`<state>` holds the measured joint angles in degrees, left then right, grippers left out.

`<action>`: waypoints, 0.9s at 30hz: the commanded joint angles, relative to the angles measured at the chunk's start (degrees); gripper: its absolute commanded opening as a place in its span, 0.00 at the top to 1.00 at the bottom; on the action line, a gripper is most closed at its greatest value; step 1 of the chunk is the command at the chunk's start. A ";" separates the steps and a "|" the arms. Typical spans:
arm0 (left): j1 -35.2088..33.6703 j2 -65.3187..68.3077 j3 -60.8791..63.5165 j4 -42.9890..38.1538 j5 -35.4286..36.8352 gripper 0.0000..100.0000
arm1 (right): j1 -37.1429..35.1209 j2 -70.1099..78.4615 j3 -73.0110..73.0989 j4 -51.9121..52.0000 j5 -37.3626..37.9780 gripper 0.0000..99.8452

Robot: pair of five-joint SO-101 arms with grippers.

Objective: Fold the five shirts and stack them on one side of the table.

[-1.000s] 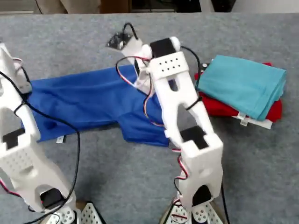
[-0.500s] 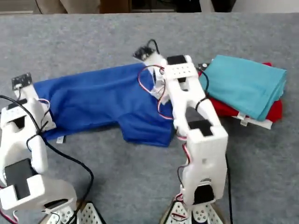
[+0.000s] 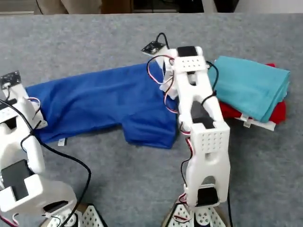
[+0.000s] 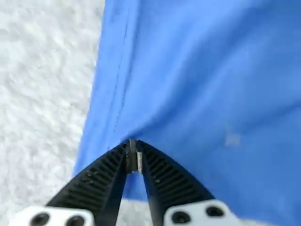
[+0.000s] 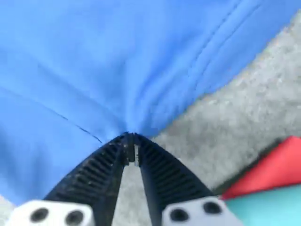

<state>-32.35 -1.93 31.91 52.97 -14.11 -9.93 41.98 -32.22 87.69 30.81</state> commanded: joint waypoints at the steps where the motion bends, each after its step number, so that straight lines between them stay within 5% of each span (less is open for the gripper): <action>1: -0.70 -4.53 -1.05 4.66 -3.60 0.98 | 3.12 -0.75 -3.47 1.85 0.70 1.00; 9: -0.70 -25.01 15.56 -0.53 -6.15 0.98 | -1.98 -10.59 -5.32 13.98 4.04 1.00; 14: -2.55 -39.69 32.97 -13.45 -5.98 0.98 | -6.81 -20.70 8.48 12.75 8.88 1.00; 21: -2.99 -36.26 38.51 -26.29 -1.41 0.98 | -12.70 -38.02 40.84 -1.49 13.19 1.00; 27: -4.57 -26.68 33.32 -27.16 0.26 0.98 | -19.30 -51.65 64.66 -16.00 13.01 0.94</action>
<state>-36.04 -31.56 69.36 26.42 -14.37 -25.85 -2.33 23.16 78.29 43.12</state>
